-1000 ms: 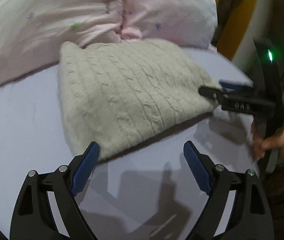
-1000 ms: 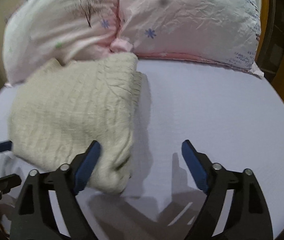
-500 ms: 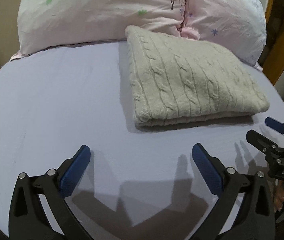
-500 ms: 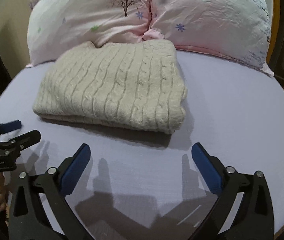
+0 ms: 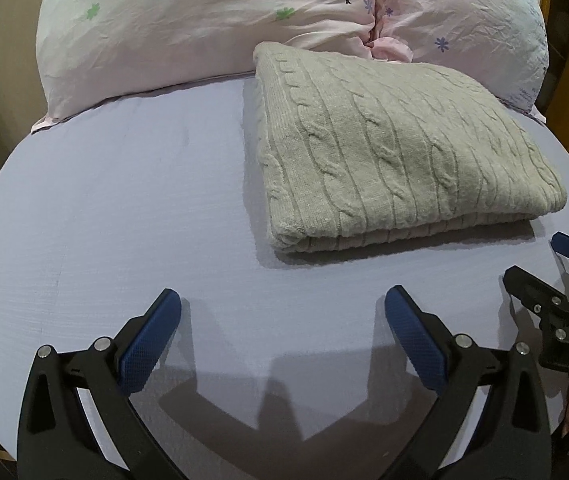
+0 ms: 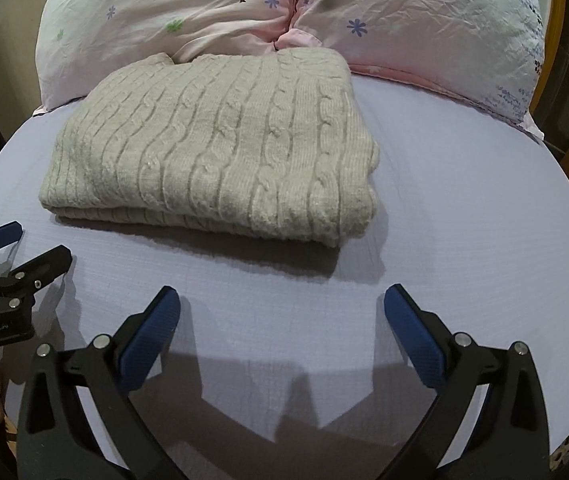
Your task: Fold small clothes
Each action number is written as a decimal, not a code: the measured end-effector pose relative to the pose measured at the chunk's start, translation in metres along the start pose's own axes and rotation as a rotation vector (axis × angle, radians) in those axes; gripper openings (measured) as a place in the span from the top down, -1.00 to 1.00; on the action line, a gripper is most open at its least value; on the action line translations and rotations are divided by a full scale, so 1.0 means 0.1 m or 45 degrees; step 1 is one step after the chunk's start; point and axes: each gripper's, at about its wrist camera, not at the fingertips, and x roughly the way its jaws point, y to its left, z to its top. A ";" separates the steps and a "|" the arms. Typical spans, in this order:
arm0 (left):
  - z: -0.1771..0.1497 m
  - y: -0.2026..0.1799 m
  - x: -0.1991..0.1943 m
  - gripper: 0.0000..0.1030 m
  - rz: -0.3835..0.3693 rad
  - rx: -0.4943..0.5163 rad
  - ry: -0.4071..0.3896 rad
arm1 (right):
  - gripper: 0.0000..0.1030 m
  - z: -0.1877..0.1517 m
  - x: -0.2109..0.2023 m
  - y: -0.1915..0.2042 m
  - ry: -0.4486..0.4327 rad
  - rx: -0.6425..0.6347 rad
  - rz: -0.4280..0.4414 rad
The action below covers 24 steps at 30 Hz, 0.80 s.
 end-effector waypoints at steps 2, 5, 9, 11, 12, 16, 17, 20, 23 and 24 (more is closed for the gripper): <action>0.01 0.01 0.01 -0.97 -0.003 0.005 0.000 | -0.97 0.00 0.00 0.00 0.000 0.000 0.000; 0.00 0.01 0.00 -0.97 -0.005 0.008 -0.003 | -0.97 0.00 0.00 0.00 0.000 0.000 0.000; 0.00 0.01 0.00 -0.97 -0.005 0.008 -0.003 | -0.97 0.00 0.00 0.00 0.000 0.001 -0.001; 0.00 0.01 0.00 -0.97 -0.004 0.007 -0.003 | -0.97 0.00 0.00 0.00 0.000 0.001 -0.001; 0.00 0.01 0.00 -0.97 -0.004 0.006 -0.003 | -0.97 0.00 0.00 0.00 0.000 0.001 -0.001; 0.00 0.00 0.00 -0.97 -0.003 0.005 -0.003 | -0.97 0.00 0.00 0.00 0.000 0.001 -0.001; 0.00 0.00 0.00 -0.97 -0.003 0.005 -0.003 | -0.97 0.00 0.00 0.00 0.000 0.002 -0.001; 0.00 0.00 0.00 -0.97 -0.003 0.005 -0.003 | -0.97 0.00 0.00 0.00 -0.001 0.002 -0.001; 0.00 0.00 0.00 -0.97 -0.003 0.005 -0.003 | -0.97 0.00 0.00 0.00 -0.001 0.002 -0.001; 0.00 0.00 0.00 -0.97 -0.003 0.005 -0.003 | -0.97 0.00 0.00 0.00 -0.001 0.002 -0.001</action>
